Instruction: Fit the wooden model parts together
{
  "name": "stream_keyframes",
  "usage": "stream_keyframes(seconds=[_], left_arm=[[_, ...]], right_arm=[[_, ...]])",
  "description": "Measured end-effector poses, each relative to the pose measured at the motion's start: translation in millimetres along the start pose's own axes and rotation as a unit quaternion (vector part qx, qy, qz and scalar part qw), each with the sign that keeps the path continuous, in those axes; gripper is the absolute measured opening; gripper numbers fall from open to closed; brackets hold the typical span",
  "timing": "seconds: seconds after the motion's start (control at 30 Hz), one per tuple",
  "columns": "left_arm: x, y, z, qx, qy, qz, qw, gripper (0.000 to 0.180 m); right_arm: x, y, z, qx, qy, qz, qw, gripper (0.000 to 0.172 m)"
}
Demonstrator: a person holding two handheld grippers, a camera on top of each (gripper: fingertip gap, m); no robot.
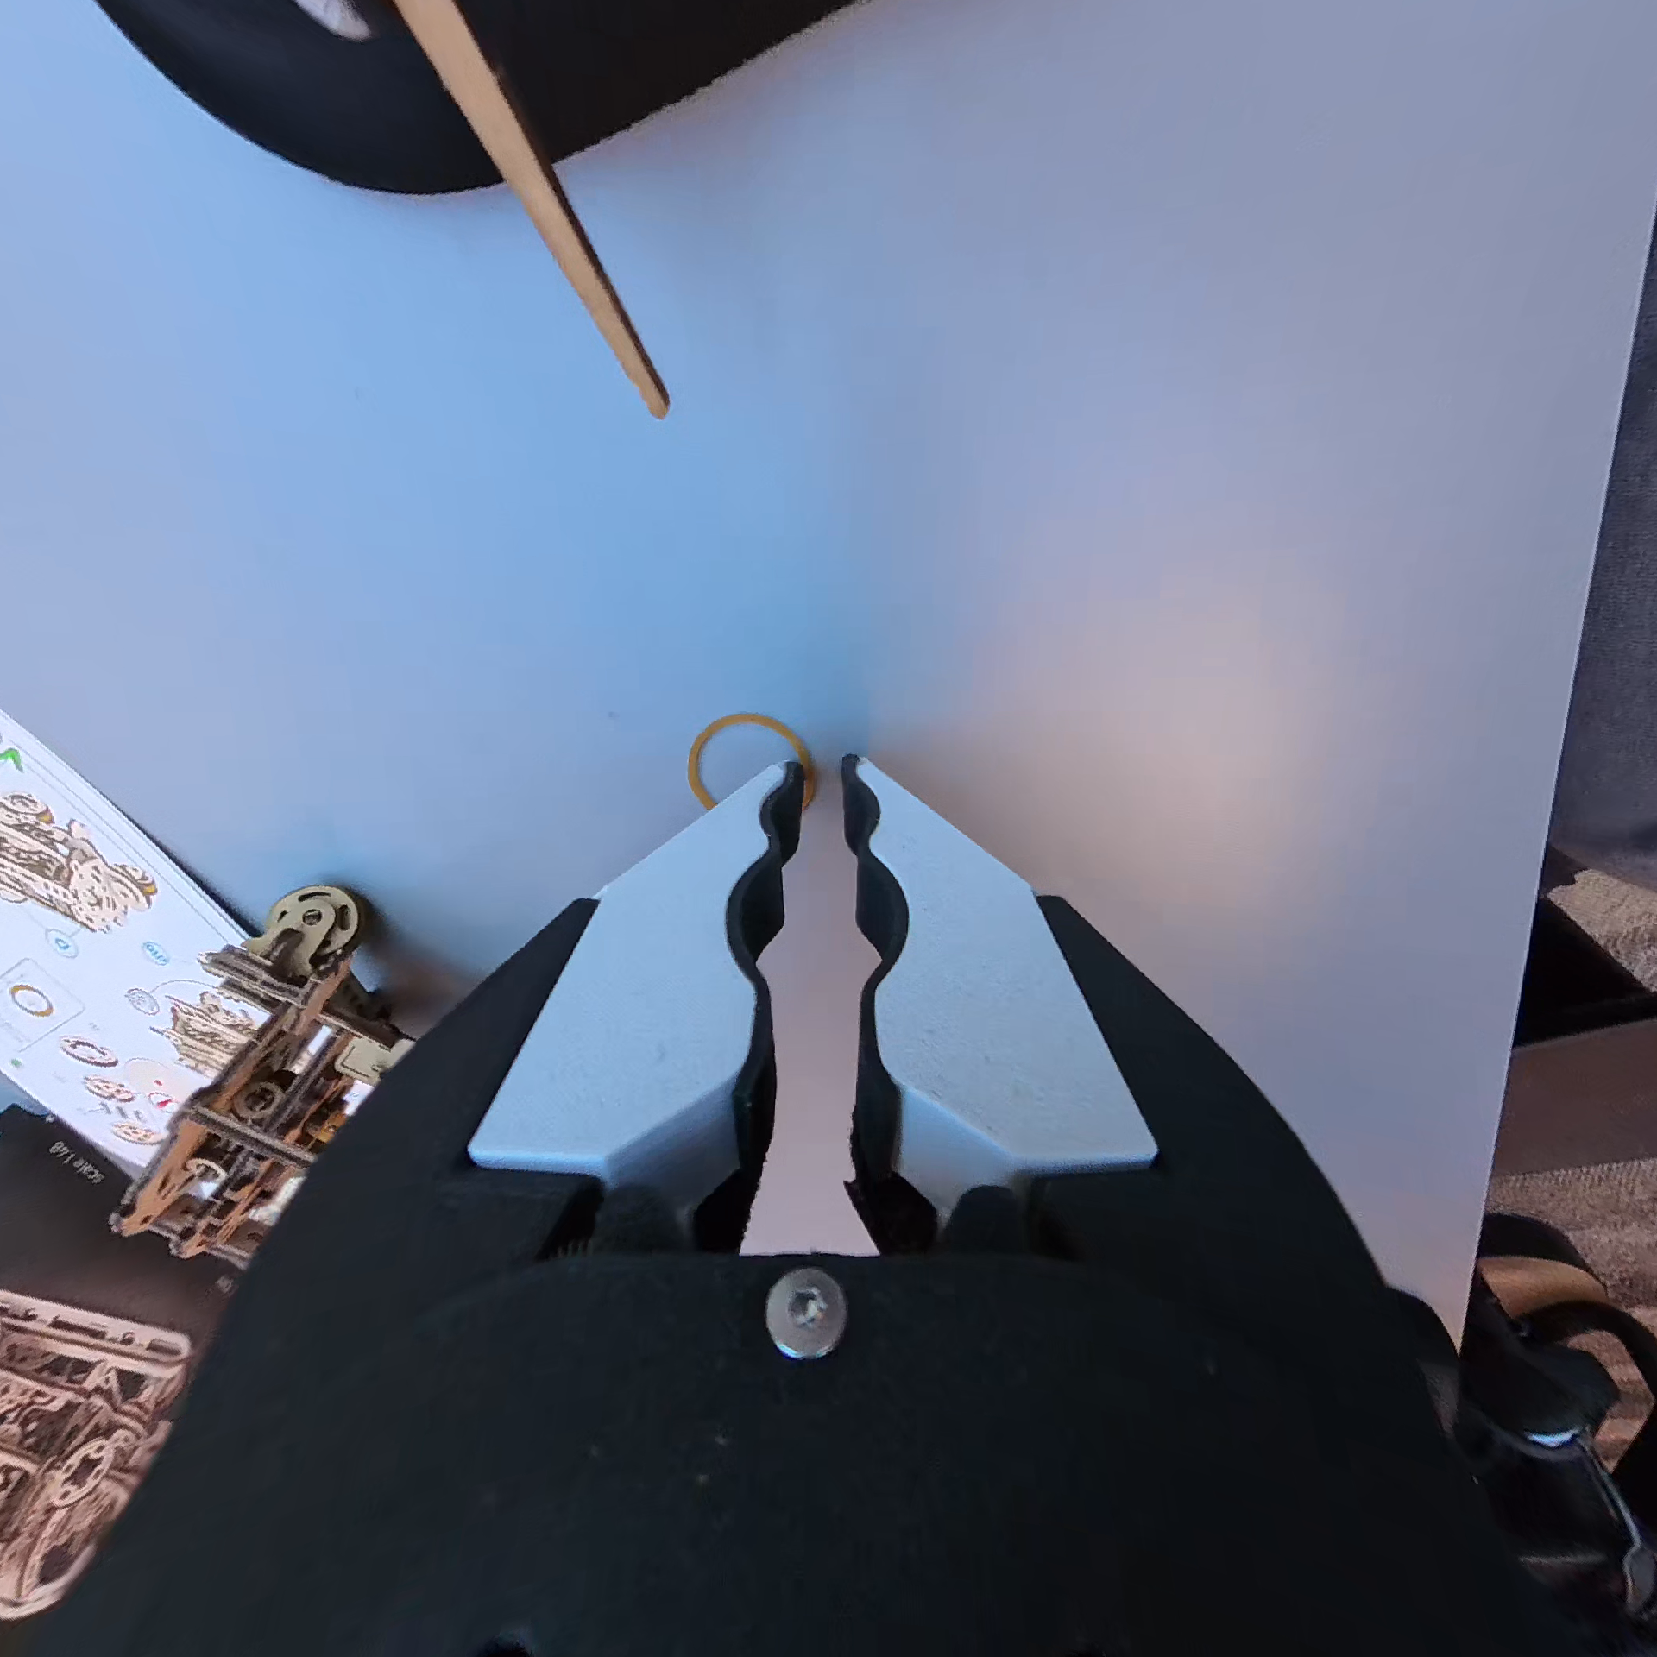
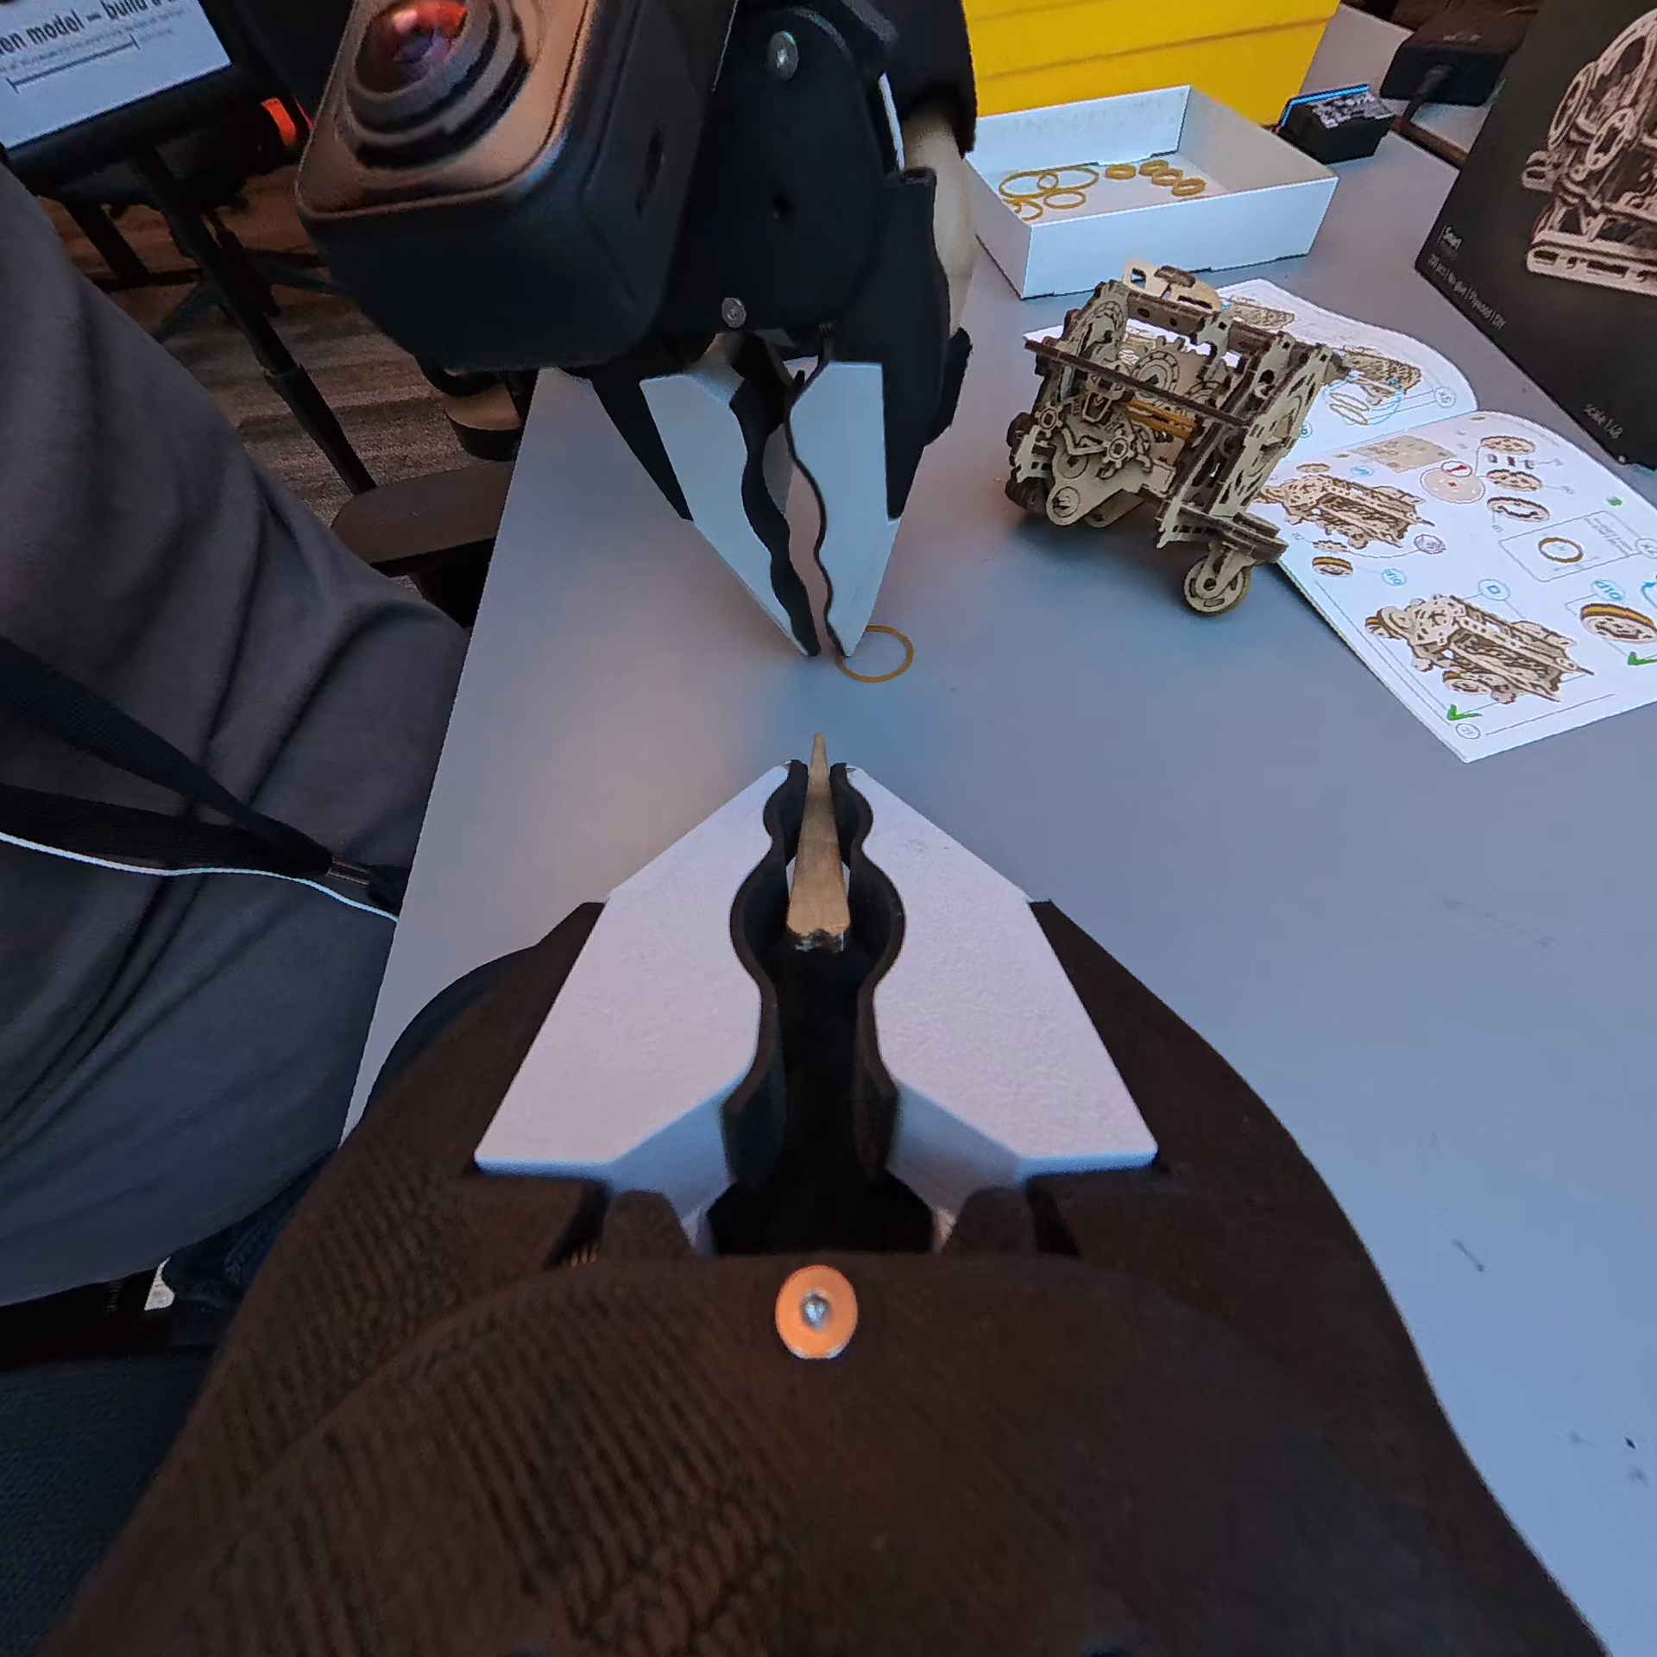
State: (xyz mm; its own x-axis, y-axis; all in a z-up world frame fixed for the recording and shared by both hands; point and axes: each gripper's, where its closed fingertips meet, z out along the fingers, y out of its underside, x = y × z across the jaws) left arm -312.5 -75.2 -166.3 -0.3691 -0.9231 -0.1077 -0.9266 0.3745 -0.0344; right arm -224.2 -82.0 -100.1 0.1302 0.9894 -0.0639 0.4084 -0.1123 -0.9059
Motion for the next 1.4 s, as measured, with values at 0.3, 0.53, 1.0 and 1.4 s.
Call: stream_keyframes(seconds=[0.3,0.53,1.0,1.4], left_arm=[[-0.4,0.4,0.9,-0.030,0.039,-0.013,0.999,0.008],[-1.0,0.9,1.2,-0.043,0.045,-0.009,0.998,0.008],[-4.7,1.6,2.1,-0.044,0.039,0.006,0.998,0.000],[-4.4,2.1,1.9,-0.045,0.032,0.016,0.998,0.000]], right_arm=[[-1.7,-0.3,-1.2,0.001,-0.001,-0.005,1.000,0.004],[-3.6,-0.2,-1.8,0.000,-0.004,-0.009,1.000,0.004],[-3.9,-1.3,-5.1,0.004,-0.002,-0.012,1.000,0.004],[-4.2,-1.8,-6.1,0.005,-0.002,-0.013,1.000,0.004]])
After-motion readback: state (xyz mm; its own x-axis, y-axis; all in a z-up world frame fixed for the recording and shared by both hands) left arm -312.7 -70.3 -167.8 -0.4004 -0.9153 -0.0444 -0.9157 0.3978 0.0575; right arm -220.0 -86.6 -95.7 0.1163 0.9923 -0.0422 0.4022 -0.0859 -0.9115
